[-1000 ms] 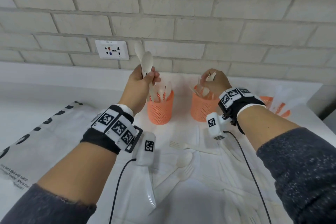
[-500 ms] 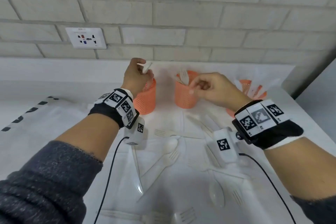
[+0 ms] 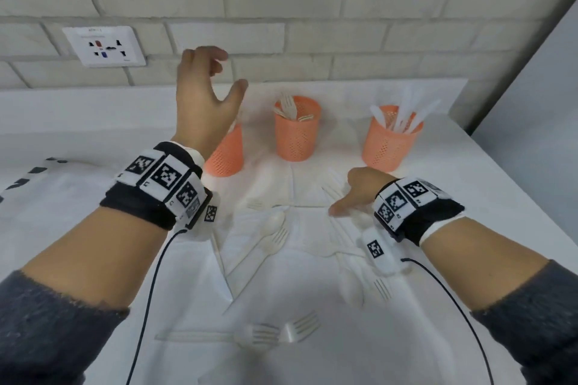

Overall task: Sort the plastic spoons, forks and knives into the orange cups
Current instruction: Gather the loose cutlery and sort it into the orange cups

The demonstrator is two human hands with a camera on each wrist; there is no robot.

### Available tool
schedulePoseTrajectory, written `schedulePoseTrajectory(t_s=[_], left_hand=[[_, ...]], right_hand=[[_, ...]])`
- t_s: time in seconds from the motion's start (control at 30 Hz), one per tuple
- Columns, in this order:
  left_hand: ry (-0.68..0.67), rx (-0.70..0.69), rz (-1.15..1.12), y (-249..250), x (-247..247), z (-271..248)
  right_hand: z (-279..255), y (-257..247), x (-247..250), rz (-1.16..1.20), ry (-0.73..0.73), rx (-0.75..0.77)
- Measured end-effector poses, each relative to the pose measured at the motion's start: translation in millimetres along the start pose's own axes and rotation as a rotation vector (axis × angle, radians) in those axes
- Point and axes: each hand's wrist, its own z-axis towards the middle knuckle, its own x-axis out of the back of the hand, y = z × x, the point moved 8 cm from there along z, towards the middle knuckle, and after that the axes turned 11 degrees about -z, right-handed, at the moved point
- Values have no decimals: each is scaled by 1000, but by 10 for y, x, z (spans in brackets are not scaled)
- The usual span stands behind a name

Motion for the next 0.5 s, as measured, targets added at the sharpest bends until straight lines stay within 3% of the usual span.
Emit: schedulePoseTrajectory(t_s=[0.07,0.13,0.17,0.37,0.5], left_hand=[[-299,-51,82,99,-330,-251],[-648,-6,184,33,-694,-627],[-754,3,223,-4,-816,-802],[-1010,-29,320,10,-1477,-1370],[-1104,-79,457,131,-1854,-1571]], right_hand=[[-63,-39,-80,-33,-18,-3],[-89,-93,-119,-60,-9,6],[-99,-109,-137,-55,-10,12],[-235,41,-178,28,47,-61],[-315,37,-234,98,51,-2]])
